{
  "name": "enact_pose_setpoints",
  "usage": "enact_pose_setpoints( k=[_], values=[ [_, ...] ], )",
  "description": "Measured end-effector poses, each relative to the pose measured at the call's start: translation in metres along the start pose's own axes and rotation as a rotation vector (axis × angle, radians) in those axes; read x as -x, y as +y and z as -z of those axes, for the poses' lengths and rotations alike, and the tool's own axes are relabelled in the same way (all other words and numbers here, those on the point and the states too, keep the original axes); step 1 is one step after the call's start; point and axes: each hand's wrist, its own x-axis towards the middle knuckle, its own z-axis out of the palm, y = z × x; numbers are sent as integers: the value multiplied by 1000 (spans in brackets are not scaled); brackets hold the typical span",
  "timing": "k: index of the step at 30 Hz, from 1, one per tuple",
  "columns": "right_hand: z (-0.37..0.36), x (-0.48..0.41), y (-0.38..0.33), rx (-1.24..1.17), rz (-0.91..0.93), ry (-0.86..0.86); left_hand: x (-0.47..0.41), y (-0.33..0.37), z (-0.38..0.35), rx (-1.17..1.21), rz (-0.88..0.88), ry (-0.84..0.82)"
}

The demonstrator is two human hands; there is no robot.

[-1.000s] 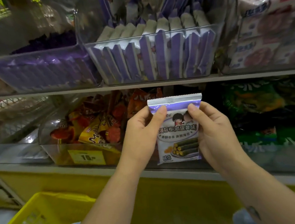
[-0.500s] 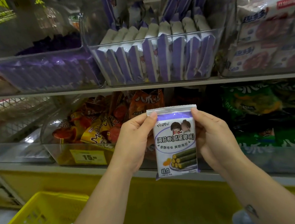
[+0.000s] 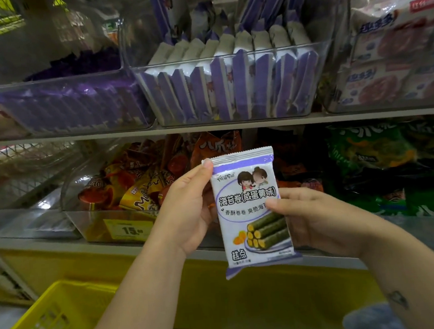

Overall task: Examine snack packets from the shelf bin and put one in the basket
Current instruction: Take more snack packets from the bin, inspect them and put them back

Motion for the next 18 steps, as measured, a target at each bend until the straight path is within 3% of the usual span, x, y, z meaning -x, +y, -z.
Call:
enact_pose_setpoints(
  k=[8, 14, 18],
  values=[
    [0, 2, -9, -322, 17, 147, 6, 2, 16, -12, 303, -459],
    [3, -1, -6, -371, -41, 104, 5, -3, 13, 50, 330, -429],
    [5, -1, -3, -335, 20, 116, 7, -3, 9, 24, 292, -383]
  ],
)
